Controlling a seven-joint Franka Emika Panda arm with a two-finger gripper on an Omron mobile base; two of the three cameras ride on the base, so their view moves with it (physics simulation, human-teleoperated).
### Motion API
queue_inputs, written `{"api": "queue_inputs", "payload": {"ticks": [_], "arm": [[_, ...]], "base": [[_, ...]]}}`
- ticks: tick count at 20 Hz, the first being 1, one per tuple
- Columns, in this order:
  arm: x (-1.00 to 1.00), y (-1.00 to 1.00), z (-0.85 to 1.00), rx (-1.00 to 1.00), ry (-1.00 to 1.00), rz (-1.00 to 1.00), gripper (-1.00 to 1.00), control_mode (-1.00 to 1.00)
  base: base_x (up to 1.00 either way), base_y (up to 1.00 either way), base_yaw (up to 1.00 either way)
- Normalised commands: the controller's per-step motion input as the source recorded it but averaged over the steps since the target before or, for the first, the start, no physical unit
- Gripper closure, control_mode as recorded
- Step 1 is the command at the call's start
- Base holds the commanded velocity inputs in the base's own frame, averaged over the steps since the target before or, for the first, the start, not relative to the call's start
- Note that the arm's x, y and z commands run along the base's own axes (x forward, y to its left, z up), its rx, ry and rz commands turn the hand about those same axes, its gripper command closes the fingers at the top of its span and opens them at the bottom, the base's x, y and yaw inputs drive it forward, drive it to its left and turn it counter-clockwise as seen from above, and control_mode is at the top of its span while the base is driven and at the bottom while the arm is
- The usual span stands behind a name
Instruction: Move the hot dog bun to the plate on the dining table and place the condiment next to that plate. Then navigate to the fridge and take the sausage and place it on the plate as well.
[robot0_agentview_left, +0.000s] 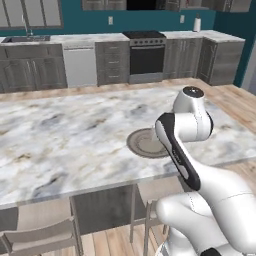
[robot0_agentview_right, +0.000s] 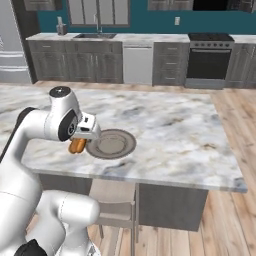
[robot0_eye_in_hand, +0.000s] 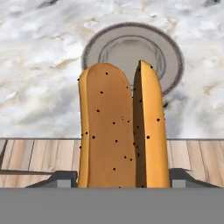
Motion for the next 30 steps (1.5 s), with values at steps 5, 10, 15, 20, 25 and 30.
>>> {"api": "queue_inputs", "payload": {"ticks": [5,10,15,20,25,30], "arm": [[0.77,0.0,-0.06,0.0,0.09,-0.11,1.0,-1.0],[1.0,0.05,-0.48,0.0,0.1,-0.09,1.0,-1.0],[0.99,0.02,-0.75,0.0,0.09,-0.07,1.0,-1.0],[0.84,0.04,-0.68,0.0,0.05,-0.06,1.0,-1.0],[0.7,0.01,-0.55,0.0,0.04,-0.05,1.0,-1.0],[0.57,0.0,-0.4,0.0,0.01,-0.04,-1.0,-1.0]], "base": [[0.19,0.0,-0.03],[0.0,0.0,0.0],[0.0,0.0,0.0],[0.0,0.0,0.0],[0.0,0.0,0.0],[0.0,0.0,0.0]]}}
